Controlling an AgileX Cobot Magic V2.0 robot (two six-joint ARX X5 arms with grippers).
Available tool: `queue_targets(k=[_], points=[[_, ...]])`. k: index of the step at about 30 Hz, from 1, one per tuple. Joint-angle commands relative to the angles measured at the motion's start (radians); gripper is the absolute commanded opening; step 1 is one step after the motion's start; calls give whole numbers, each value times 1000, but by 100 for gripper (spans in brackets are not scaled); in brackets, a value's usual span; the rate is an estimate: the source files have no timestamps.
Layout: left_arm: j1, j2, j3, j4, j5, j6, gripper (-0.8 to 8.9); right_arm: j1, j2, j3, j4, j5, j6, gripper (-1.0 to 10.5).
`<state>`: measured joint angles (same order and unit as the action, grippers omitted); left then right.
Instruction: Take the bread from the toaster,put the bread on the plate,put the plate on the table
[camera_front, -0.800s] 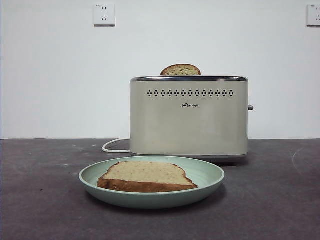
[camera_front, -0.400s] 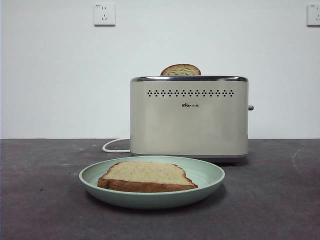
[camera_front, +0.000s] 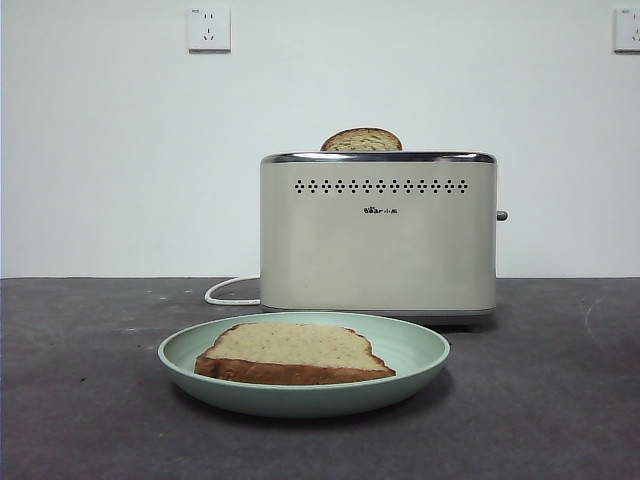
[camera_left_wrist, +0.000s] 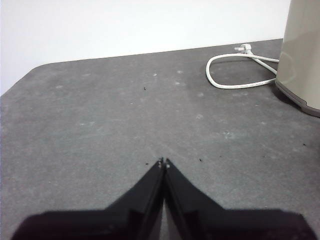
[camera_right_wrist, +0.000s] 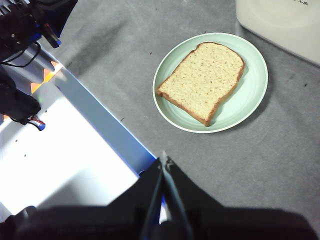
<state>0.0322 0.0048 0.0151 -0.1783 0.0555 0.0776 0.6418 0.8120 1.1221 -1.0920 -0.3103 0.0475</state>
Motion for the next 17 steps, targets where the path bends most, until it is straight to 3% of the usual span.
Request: queue_targets(k=[1, 2, 7, 12, 17], points=[[3, -2, -12, 8, -2, -6, -3, 1, -3, 1, 5, 3, -23, 2], [3, -2, -12, 8, -2, -6, -3, -5, -8, 1, 5, 8, -23, 2], [3, -2, -12, 7, -2, -6, -3, -108, -66, 0, 43, 20, -200, 2], [3, -2, -12, 7, -2, -6, -3, -311, -158, -32, 177, 24, -152, 2], [3, -2, -12, 7, -2, -6, -3, -425, -274, -189, 370, 29, -160, 2]])
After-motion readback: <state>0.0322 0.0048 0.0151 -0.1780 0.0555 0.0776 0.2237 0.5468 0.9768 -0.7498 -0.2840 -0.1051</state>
